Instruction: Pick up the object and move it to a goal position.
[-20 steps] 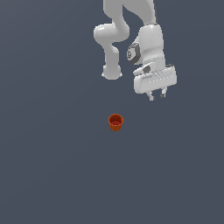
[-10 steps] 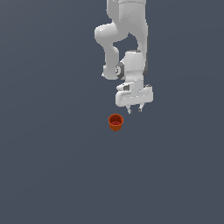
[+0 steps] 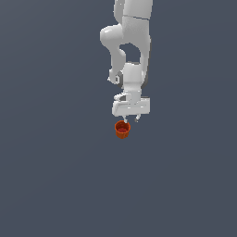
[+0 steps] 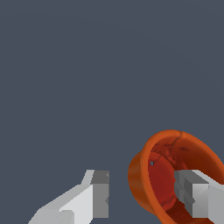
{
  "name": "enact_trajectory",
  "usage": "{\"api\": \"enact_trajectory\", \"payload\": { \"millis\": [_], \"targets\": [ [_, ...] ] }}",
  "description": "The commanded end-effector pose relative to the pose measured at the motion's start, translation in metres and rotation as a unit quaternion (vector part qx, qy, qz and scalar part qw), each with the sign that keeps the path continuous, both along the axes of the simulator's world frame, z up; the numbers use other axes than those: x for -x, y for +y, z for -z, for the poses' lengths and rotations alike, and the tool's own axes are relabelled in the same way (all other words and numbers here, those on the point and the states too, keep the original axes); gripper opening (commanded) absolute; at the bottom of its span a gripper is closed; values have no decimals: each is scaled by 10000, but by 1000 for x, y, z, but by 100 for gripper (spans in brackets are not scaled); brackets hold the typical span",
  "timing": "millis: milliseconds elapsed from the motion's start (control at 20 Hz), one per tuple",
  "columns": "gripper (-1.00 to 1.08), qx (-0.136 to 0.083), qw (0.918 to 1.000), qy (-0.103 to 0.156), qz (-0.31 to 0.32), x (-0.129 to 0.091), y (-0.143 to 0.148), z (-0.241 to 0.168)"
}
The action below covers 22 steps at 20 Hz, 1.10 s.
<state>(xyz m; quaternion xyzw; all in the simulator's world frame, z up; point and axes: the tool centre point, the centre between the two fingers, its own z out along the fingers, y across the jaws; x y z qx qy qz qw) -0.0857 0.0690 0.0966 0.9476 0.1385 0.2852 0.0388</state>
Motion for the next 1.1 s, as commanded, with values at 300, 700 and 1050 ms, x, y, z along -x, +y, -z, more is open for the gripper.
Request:
{"api": "enact_trajectory", "payload": {
  "millis": [300, 700, 1050],
  "targets": [
    [28, 12, 10000, -11, 50, 2, -6, 4],
    [28, 1, 9999, -26, 100, 2, -9, 7],
    [28, -10, 9999, -23, 115, -9, -10, 26]
  ]
}}
